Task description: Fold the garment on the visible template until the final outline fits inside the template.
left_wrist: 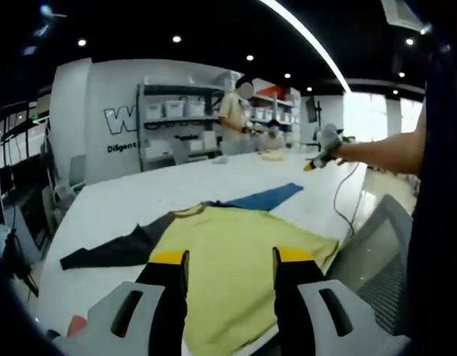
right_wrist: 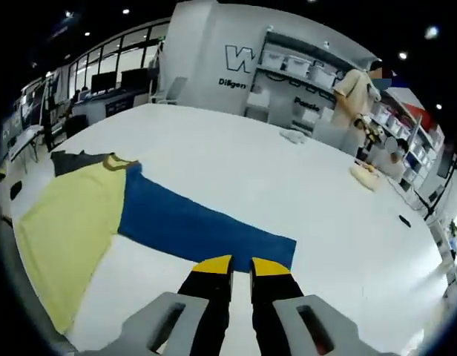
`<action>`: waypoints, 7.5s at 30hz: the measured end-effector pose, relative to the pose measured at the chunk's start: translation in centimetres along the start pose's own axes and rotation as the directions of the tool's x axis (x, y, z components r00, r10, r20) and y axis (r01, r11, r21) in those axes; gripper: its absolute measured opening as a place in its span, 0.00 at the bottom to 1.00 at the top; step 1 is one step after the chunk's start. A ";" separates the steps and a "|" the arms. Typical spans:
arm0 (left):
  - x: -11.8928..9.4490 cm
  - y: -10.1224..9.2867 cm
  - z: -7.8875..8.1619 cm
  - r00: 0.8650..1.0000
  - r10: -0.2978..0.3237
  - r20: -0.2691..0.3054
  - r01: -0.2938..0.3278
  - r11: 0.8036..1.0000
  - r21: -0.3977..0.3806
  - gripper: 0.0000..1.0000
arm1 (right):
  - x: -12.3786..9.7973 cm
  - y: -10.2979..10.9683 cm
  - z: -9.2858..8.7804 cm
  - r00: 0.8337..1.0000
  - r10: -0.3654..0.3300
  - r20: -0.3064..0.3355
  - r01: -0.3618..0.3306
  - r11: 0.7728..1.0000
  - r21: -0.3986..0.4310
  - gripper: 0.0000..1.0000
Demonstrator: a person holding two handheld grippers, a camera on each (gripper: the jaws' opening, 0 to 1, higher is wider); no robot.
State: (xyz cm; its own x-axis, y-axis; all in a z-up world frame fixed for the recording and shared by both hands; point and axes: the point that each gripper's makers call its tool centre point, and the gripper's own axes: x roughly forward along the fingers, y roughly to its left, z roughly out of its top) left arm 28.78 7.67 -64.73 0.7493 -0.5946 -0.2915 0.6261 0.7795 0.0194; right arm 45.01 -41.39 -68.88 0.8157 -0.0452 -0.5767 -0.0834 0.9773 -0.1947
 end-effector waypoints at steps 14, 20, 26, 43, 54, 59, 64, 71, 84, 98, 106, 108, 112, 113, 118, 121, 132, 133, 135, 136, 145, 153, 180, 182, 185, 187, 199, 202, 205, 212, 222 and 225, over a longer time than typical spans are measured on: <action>0.0 0.9 -0.6 1.000 0.017 -0.016 -0.018 0.998 -0.062 0.71 | 5.6 -5.0 -3.1 0.986 -0.083 -0.141 0.108 0.978 0.181 0.13; 0.4 0.2 -1.1 0.999 -0.004 -0.051 0.001 0.998 -0.057 0.80 | 7.0 -5.1 -5.9 0.974 -0.078 -0.214 0.150 0.926 0.347 0.14; 0.3 0.1 -1.3 0.997 -0.008 -0.071 0.003 0.998 -0.065 0.77 | 7.5 -4.7 -6.6 0.967 -0.105 -0.232 0.179 0.928 0.326 0.14; -0.3 1.3 -1.7 0.999 -0.001 -0.047 -0.005 0.991 -0.136 0.77 | 9.2 -4.7 -7.8 0.953 -0.097 -0.287 0.185 0.936 0.298 0.18; -0.7 1.7 -1.3 0.998 0.001 -0.061 -0.008 0.992 -0.125 0.91 | 9.8 -5.2 -7.5 0.961 -0.084 -0.265 0.172 0.929 0.329 0.16; -1.1 2.2 -1.1 0.998 0.021 -0.054 -0.028 0.990 -0.140 0.89 | 10.1 -4.9 -7.3 0.963 -0.079 -0.257 0.155 0.943 0.294 0.09; -0.9 1.9 -1.3 0.998 0.020 -0.067 -0.028 0.991 -0.128 0.87 | 10.2 -4.3 -7.2 0.964 -0.076 -0.256 0.146 0.953 0.265 0.01; -0.9 1.8 -1.2 0.998 0.020 -0.066 -0.028 0.992 -0.124 0.85 | 10.5 -4.6 -7.2 0.964 -0.091 -0.248 0.153 0.958 0.241 0.00; -1.0 1.7 -1.3 0.998 0.012 -0.062 -0.019 0.994 -0.111 0.85 | 9.0 -4.4 -3.1 0.979 -0.117 -0.170 0.152 0.966 0.211 0.00; -0.9 1.4 -0.8 0.999 -0.007 -0.032 0.004 0.995 -0.101 0.85 | 7.2 -2.1 2.7 0.994 -0.076 -0.077 0.087 0.984 0.156 0.00; -1.1 1.7 -0.8 1.000 -0.014 -0.012 0.013 0.995 -0.094 0.84 | 6.5 0.0 4.2 0.997 -0.055 -0.060 0.062 0.991 0.120 0.00; -1.1 1.7 -0.8 1.000 -0.017 -0.007 0.017 0.996 -0.093 0.84 | 6.4 0.6 4.6 0.997 -0.047 -0.056 0.053 0.992 0.112 0.00; -1.2 1.6 -0.4 1.000 -0.014 0.007 0.015 0.996 -0.092 0.83 | 6.0 1.9 5.3 0.999 -0.025 -0.042 0.029 0.995 0.096 0.00; -1.2 1.5 -0.2 1.000 -0.013 0.010 0.014 0.996 -0.092 0.83 | 5.8 2.6 5.6 0.999 -0.015 -0.036 0.018 0.996 0.088 0.00; -1.3 1.1 0.0 1.000 -0.015 0.012 0.016 0.996 -0.088 0.83 | 5.0 5.3 6.9 0.999 0.028 -0.020 -0.027 0.998 0.055 0.00; -1.3 1.0 0.0 1.000 -0.017 0.011 0.017 0.996 -0.083 0.83 | 4.6 7.1 7.7 0.998 0.055 -0.011 -0.055 0.998 0.033 0.00; -1.4 0.6 0.3 0.999 -0.024 0.021 0.025 0.997 -0.074 0.83 | 3.3 14.7 11.2 0.982 0.182 0.042 -0.180 0.983 -0.039 0.00; -1.4 0.6 0.3 0.999 -0.025 0.021 0.026 0.997 -0.072 0.83 | 3.2 15.2 11.5 0.980 0.191 0.047 -0.189 0.981 -0.044 0.00; -1.5 0.5 0.3 0.999 -0.025 0.022 0.027 0.997 -0.069 0.83 | 3.2 16.5 12.0 0.975 0.216 0.056 -0.214 0.976 -0.050 0.00; -1.5 0.5 0.3 0.999 -0.026 0.022 0.028 0.997 -0.068 0.83 | 3.1 17.0 12.2 0.973 0.225 0.057 -0.222 0.973 -0.053 0.00; -1.6 0.9 0.4 1.000 -0.013 0.027 0.015 0.997 -0.081 0.85 | 2.7 21.3 14.6 0.952 0.294 0.087 -0.285 0.953 -0.103 0.00; -2.1 1.4 0.8 0.999 0.001 0.044 0.005 0.992 -0.129 0.87 | 2.3 24.2 15.9 0.932 0.348 0.103 -0.332 0.932 -0.148 0.00; -2.0 1.2 0.4 1.000 0.015 0.027 -0.013 0.997 -0.074 0.83 | 1.8 37.3 15.4 0.838 0.543 0.053 -0.515 0.819 -0.252 0.00; -1.9 1.2 0.3 1.000 0.014 0.023 -0.012 0.997 -0.070 0.83 | 2.3 38.4 14.7 0.834 0.551 0.034 -0.526 0.812 -0.253 0.00; -1.9 1.2 0.3 1.000 0.014 0.023 -0.012 0.997 -0.071 0.83 | 3.1 39.8 13.4 0.828 0.561 0.002 -0.543 0.801 -0.251 0.00; -1.9 1.3 0.2 1.000 0.014 0.021 -0.013 0.997 -0.072 0.82 | 3.4 40.7 12.6 0.824 0.566 -0.017 -0.550 0.793 -0.262 0.00; -1.8 1.2 0.0 1.000 0.013 0.008 -0.012 0.997 -0.072 0.81 | 5.9 44.8 9.0 0.814 0.575 -0.078 -0.574 0.778 -0.256 0.00; -1.8 1.2 -0.1 1.000 0.012 0.004 -0.012 0.997 -0.072 0.81 | 6.6 45.8 7.9 0.814 0.574 -0.093 -0.576 0.774 -0.262 0.00; -1.7 1.2 -0.1 1.000 0.012 0.002 -0.012 0.997 -0.073 0.81 | 7.4 46.4 7.2 0.812 0.575 -0.101 -0.580 0.775 -0.251 0.00; -1.7 1.2 -0.2 1.000 0.012 -0.003 -0.013 0.997 -0.076 0.80 | 7.9 47.8 5.5 0.795 0.593 -0.132 -0.606 0.761 -0.232 0.00; -1.7 1.1 -0.3 1.000 0.009 -0.012 -0.010 0.997 -0.071 0.79 | 6.8 48.2 6.1 0.760 0.642 -0.101 -0.648 0.734 -0.204 0.00; -1.6 1.0 -0.4 1.000 0.007 -0.016 -0.008 0.998 -0.070 0.78 | 6.9 48.0 6.4 0.766 0.636 -0.089 -0.639 0.739 -0.214 0.00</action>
State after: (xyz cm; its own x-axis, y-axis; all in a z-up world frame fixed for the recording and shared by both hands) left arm 28.10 9.50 -64.63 0.7500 -0.5860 -0.3068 0.6036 0.7960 -0.0448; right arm 50.24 6.53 -77.13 0.5210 0.5689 -0.6364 -0.7050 0.7071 0.0549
